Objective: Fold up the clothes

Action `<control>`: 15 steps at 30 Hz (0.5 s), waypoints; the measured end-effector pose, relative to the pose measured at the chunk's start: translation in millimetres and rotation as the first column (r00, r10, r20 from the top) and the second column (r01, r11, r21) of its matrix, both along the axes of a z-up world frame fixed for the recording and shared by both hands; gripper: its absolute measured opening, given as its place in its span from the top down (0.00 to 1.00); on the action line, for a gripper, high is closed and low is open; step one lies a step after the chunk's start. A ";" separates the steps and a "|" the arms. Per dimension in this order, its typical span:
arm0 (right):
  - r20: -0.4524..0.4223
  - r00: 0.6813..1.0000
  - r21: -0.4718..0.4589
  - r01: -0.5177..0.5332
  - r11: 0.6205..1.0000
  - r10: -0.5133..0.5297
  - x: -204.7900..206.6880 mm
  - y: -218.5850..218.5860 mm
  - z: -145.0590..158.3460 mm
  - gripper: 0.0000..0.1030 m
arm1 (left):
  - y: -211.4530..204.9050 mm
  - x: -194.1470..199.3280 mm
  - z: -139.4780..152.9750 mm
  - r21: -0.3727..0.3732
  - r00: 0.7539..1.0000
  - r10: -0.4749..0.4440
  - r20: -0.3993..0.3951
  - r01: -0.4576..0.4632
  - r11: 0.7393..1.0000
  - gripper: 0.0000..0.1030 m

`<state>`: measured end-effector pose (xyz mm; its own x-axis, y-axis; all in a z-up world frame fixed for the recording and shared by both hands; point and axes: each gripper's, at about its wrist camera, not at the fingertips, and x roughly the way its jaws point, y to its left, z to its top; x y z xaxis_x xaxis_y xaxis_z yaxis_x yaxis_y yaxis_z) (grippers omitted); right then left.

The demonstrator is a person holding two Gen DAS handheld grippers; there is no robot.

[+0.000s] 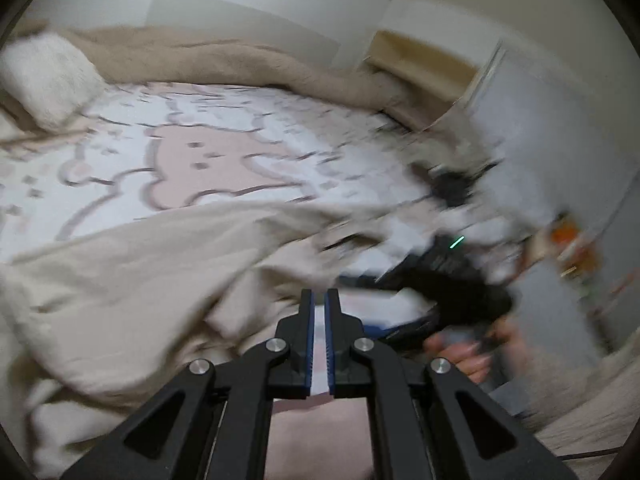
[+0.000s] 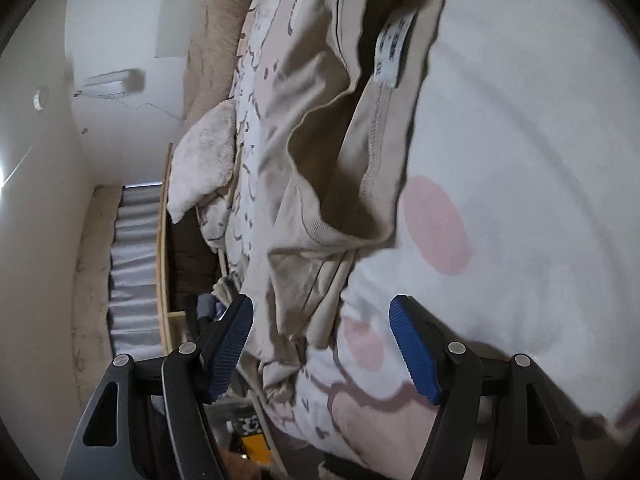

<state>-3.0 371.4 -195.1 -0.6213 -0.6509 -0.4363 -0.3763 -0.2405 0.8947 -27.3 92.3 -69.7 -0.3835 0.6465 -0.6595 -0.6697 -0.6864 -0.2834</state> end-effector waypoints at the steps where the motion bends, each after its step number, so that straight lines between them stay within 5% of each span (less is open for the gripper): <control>1: -0.002 1.000 0.011 0.017 1.000 -0.017 -4.0 -0.5 0.9 0.31 | 1.9 1.6 -8.7 -0.058 1.000 0.013 -0.021 -0.015 0.998 0.90; 4: 0.000 0.998 0.071 0.058 0.996 -0.058 -20.1 1.1 4.4 0.42 | 4.0 -2.2 -35.0 -0.128 0.999 0.048 -0.015 -0.049 0.991 0.48; 6: 0.026 0.998 0.124 0.049 0.991 -0.053 -28.9 2.6 3.8 0.78 | 5.0 -7.2 -51.0 -0.143 0.998 0.067 -0.004 -0.067 0.988 0.45; 7: 0.037 0.998 0.148 0.038 0.988 -0.044 -32.0 3.5 3.4 0.86 | 6.4 -11.2 -57.9 -0.158 0.997 0.072 -0.003 -0.072 0.985 0.44; 12: -0.022 0.999 0.202 0.034 0.979 -0.031 -20.1 15.1 27.9 0.91 | 15.8 -33.6 -82.8 -0.133 0.996 0.083 0.043 -0.077 0.988 0.47; 14: -0.053 0.998 0.215 0.034 0.976 -0.023 -10.8 21.1 43.0 0.91 | 21.6 -31.1 -73.6 -0.067 0.997 0.029 0.074 -0.024 0.997 0.83; 15: -0.067 0.998 0.227 0.037 0.973 -0.022 -5.6 24.3 50.8 0.91 | 24.9 -27.8 -67.3 -0.035 0.996 -0.003 0.086 0.006 0.999 0.86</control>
